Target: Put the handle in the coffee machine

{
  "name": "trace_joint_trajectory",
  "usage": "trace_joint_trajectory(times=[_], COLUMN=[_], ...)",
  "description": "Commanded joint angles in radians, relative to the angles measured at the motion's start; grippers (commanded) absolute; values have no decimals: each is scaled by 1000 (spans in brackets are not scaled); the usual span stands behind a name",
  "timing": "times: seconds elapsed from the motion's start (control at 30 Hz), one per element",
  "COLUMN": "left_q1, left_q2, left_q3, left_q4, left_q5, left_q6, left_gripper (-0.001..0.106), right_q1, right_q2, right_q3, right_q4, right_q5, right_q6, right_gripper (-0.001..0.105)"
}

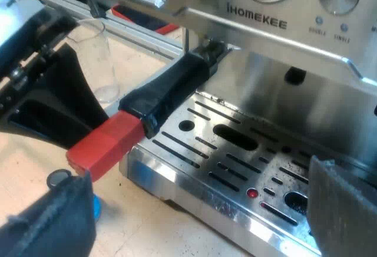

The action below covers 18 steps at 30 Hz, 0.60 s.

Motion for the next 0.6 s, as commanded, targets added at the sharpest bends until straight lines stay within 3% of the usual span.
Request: trace_joint_trajectory(times=[0.03,0.17,0.27,0.33,0.4,0.43,0.53,0.6], left_q1=[14,145,222,262,310,318,374,411], left_q2=[-21,-66,-94,-103,-120,-124,-151,-170], left_q3=[-32,-32,-32,-32,-35,-36,-52,-92], left_q4=[10,160,196,196,196,196,196,196], left_q5=[140,57,-3,-8,-8,-8,-8,-25], left_q6=[1,200,234,234,234,234,215,175], left_gripper=[0,0,0,5,24,28,61,75], right_q1=[2,2,2,2,2,2,-2,-25], right_q2=[-7,-7,-7,-7,-7,-7,-7,-7], right_q3=[-7,-7,-7,-7,-7,-7,-7,-10], right_q4=[4,3,3,3,3,3,3,3], right_q5=[-2,-35,-70,-70,-70,-70,-70,-129], right_q6=[0,0,0,2,2,2,2,4], right_gripper=[75,75,75,75,75,75,75,75])
